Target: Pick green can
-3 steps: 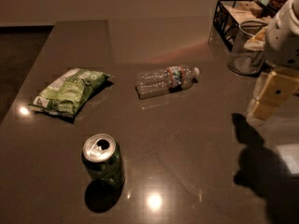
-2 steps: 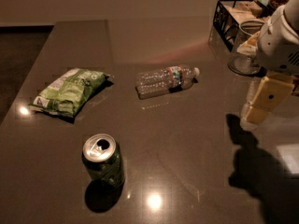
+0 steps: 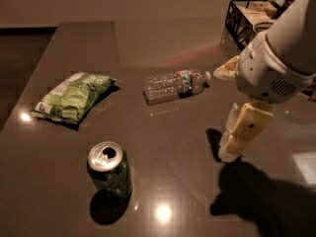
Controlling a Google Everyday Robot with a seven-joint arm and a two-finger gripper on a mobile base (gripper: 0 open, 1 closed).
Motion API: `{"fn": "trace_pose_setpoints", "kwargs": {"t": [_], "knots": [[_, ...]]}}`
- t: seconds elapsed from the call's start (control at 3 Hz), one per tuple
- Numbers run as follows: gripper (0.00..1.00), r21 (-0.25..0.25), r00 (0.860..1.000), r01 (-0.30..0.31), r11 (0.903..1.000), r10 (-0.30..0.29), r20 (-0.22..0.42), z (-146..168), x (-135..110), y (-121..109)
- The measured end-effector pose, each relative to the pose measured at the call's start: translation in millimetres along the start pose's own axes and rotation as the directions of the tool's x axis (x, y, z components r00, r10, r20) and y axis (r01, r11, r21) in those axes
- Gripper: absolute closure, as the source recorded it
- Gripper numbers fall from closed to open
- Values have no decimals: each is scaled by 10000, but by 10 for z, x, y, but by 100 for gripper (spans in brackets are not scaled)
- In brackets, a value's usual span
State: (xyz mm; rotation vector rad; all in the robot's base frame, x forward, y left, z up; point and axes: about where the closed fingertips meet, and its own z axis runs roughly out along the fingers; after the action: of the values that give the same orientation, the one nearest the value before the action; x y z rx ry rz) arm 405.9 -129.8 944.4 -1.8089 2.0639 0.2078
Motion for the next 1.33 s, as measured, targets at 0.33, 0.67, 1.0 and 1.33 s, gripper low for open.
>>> {"fn": "trace_pose_setpoints", "kwargs": {"t": [0.33,0.67,1.0,1.33], "knots": [[0,-562,9917,453,9974,-381,1227,130,-364,225],[0,-956,9677,920,9912,-664,2430,286,-747,474],[0,-1237,9416,1165,9855,-700,3293,502,-1017,638],[0,-1440,9308,1247,9817,-656,3595,652,-1147,754]]}}
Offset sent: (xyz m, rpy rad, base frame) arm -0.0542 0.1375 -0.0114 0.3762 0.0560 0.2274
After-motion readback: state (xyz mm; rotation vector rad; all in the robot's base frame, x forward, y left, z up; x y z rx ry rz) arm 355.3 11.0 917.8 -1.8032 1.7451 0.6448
